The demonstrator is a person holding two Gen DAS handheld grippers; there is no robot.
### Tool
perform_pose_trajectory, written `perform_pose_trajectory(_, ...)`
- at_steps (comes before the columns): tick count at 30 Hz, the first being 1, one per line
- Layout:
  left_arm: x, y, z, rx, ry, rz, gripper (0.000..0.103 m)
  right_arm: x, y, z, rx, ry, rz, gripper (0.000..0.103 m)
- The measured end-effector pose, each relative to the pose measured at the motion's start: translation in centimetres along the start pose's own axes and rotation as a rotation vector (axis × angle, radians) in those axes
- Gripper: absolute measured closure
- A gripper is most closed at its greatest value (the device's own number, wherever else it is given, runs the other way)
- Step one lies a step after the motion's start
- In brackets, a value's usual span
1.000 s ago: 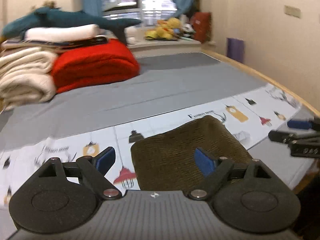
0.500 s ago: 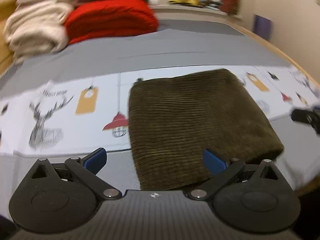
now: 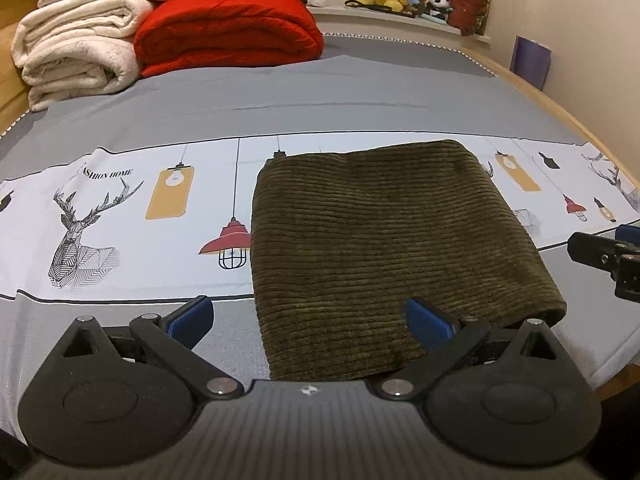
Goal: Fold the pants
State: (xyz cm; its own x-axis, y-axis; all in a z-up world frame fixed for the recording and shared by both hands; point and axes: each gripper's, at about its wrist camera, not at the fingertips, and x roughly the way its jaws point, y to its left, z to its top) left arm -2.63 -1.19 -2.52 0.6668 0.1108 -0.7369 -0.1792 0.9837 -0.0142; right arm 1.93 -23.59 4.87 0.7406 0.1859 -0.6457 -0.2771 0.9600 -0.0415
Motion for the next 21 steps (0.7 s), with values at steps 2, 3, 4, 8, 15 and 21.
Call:
perform_pose_trajectory(2, 0.16, 0.12, -0.05, -0.003, 0.009, -0.002, 0.000, 0.04, 0.13, -0.01, -0.005, 0.001, -0.001, 0.023)
perform_pose_trajectory(3, 0.24, 0.16, -0.06, -0.006, 0.015, -0.004, 0.000, 0.08, 0.22, -0.04, -0.010, 0.003, -0.002, 0.023)
perform_pose_trajectory(4, 0.31, 0.19, -0.09, -0.008, 0.020, -0.003, 0.000, 0.13, 0.30, -0.07, -0.015, 0.005, -0.004, 0.023)
perform_pose_trajectory(8, 0.39, 0.23, -0.14, -0.014, 0.026, -0.005, 0.000, 0.27, 0.47, -0.23, -0.026, 0.014, -0.012, 0.023)
perform_pose_trajectory(15, 0.59, 0.24, -0.26, -0.017, 0.043, -0.020, 0.000, 0.70, 0.42, -0.42, -0.033, 0.034, -0.028, 0.023)
perform_pose_trajectory(21, 0.85, 0.07, -0.30, -0.017, 0.054, -0.023, 0.000, 0.92, 0.44, -0.58, -0.041, 0.044, -0.031, 0.023)
